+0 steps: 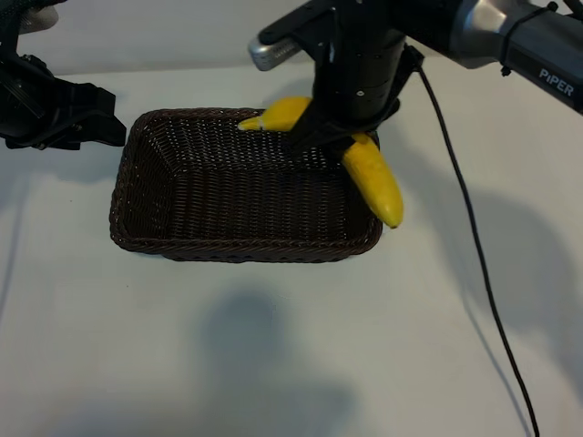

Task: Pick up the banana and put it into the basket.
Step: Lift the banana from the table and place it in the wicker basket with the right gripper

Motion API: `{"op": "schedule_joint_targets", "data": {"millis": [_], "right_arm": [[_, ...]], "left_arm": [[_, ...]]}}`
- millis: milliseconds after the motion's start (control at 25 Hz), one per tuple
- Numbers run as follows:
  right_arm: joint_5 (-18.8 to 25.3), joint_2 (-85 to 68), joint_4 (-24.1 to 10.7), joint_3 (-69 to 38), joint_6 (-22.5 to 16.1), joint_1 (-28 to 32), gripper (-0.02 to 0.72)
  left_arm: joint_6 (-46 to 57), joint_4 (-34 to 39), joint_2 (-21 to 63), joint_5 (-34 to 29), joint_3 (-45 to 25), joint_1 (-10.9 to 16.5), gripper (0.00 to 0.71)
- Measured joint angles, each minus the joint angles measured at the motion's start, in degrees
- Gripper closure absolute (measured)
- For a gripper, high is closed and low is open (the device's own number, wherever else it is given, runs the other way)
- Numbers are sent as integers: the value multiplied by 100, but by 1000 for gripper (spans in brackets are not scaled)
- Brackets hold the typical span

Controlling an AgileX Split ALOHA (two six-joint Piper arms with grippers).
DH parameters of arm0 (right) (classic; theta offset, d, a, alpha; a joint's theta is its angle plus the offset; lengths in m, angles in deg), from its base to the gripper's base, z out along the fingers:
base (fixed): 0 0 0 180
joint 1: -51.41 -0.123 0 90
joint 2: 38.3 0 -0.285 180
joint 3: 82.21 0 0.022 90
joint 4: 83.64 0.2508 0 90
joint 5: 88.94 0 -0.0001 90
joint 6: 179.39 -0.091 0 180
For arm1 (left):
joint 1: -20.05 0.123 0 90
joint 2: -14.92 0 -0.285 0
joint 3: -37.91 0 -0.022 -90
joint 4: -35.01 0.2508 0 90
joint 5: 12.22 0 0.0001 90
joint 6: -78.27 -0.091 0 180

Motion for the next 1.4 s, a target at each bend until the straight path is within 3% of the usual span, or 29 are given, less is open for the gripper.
{"op": "schedule_joint_targets", "data": {"millis": [760,1400], "right_arm": [[-519,0,529,15,104,-50,292],[-777,0,658,15,360,-340,292]], "left_arm": [[0,0,0,0,0,-6,118],[14,-20,0,-32,0,-6,118]]}}
